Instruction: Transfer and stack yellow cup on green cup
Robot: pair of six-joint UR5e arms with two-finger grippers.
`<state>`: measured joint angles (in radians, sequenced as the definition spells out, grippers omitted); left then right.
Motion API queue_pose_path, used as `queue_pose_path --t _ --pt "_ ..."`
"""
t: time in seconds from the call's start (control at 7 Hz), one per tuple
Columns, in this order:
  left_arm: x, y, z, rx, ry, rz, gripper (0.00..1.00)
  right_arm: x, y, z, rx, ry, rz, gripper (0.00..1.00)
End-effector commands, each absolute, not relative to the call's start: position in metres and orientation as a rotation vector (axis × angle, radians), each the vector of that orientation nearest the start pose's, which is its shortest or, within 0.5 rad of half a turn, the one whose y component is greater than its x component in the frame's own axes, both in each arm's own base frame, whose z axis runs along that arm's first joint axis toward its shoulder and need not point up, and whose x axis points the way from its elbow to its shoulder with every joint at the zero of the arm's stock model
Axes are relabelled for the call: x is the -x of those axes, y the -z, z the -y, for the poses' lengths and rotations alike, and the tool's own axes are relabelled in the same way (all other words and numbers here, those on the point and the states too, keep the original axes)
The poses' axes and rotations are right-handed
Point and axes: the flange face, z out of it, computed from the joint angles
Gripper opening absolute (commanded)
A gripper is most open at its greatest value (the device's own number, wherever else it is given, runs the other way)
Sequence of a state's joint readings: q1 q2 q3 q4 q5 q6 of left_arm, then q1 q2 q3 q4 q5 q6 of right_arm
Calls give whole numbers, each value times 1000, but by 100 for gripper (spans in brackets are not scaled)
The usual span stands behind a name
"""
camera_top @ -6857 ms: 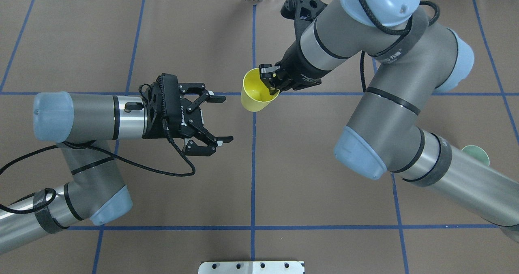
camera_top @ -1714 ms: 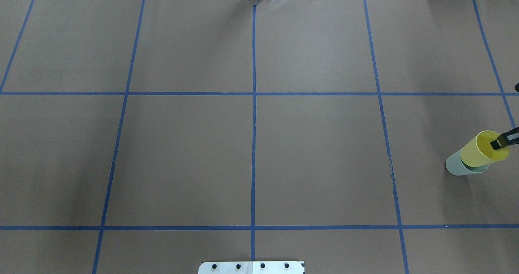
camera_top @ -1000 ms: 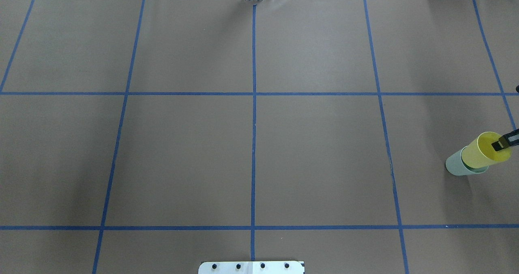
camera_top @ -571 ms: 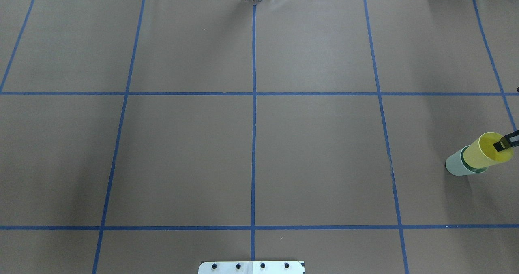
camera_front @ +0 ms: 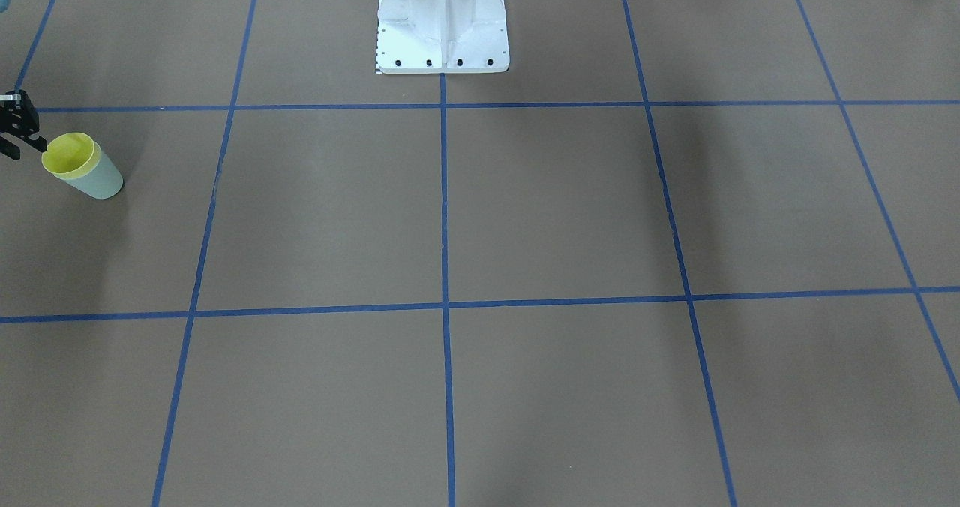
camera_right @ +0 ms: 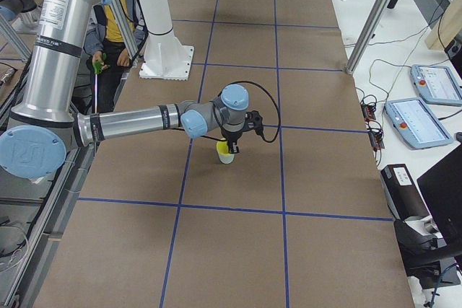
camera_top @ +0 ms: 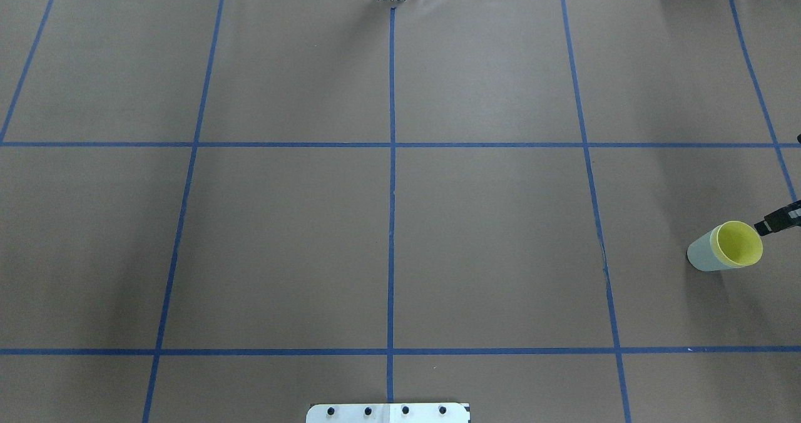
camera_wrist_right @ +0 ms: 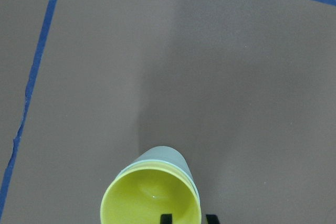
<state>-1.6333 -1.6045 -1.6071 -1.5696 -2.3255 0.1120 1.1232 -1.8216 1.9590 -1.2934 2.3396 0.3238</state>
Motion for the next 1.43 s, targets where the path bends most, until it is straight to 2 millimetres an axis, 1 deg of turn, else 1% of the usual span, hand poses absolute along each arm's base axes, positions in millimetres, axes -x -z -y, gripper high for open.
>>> queue_pose_path --t 0.0,0.14,0.29,0.43,0.57,0.71,0.86,1.0,1.14,1.29 --pt "96 -626 505 -129 -74 -746 100 117 -539 394 -94 279 858 100" --pt "96 -626 505 -129 -74 -746 100 114 -536 402 -111 269 857 99" --pt "96 -627 505 -128 -73 -746 100 83 -537 424 -147 191 847 99" --pt "95 -628 505 -123 -73 -747 100 46 -553 435 -168 108 821 100" --pt "95 -630 505 -120 -72 -747 100 12 -572 439 -188 77 798 100" --pt "95 -633 502 -116 -70 -748 100 -11 -586 445 -183 97 774 100" --pt "95 -633 502 -116 -70 -748 100 -35 -584 455 -158 140 750 100" --pt "95 -634 501 -113 -70 -746 100 -46 -584 460 -103 169 725 100" --pt "95 -635 500 -110 -68 -747 100 -54 -599 452 -70 166 639 100" --pt "95 -635 500 -110 -69 -746 100 -55 -609 448 -50 157 625 100"
